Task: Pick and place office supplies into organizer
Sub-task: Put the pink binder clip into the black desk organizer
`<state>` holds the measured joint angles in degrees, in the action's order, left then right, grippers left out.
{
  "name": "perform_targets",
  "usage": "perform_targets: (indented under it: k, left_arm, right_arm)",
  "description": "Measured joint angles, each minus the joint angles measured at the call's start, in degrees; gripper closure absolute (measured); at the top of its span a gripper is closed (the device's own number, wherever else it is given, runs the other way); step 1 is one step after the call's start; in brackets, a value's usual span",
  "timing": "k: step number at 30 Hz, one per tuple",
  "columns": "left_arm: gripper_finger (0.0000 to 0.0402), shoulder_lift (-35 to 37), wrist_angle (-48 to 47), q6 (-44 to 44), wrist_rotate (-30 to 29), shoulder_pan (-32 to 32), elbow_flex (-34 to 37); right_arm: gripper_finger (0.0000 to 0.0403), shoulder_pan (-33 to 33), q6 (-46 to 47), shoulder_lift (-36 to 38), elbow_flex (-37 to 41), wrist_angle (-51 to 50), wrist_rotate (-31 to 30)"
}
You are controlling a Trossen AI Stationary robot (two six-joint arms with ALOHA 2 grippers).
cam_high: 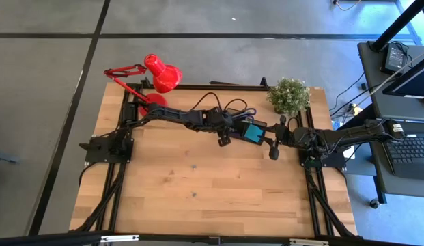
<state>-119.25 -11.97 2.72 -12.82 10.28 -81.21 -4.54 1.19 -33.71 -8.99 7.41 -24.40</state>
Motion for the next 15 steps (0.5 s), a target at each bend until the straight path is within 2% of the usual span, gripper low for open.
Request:
perform_targets:
  k: [3,7,10,15]
  left_arm:
    - [0.0282,0.16,-0.02,-1.20,0.13,-0.02,-0.02]
    - [0.0275,2.34,-4.88,-5.13,0.94,-0.19,-0.02]
    - [0.0275,4.84,-10.37,-9.15,0.92,-0.71,-0.07]
    - [0.0276,9.72,-22.66,-10.60,0.98,-2.61,-0.07]
  right_arm:
    - [0.0241,0.00,0.00,0.00,0.00,-0.01,0.00]
    - [0.0241,0.00,0.10,0.00,0.00,-0.01,0.00]
    - [0.0241,0.00,0.07,0.00,0.00,-0.01,0.00]
    - [0.0241,0.00,0.02,0.00,0.00,-0.01,-0.02]
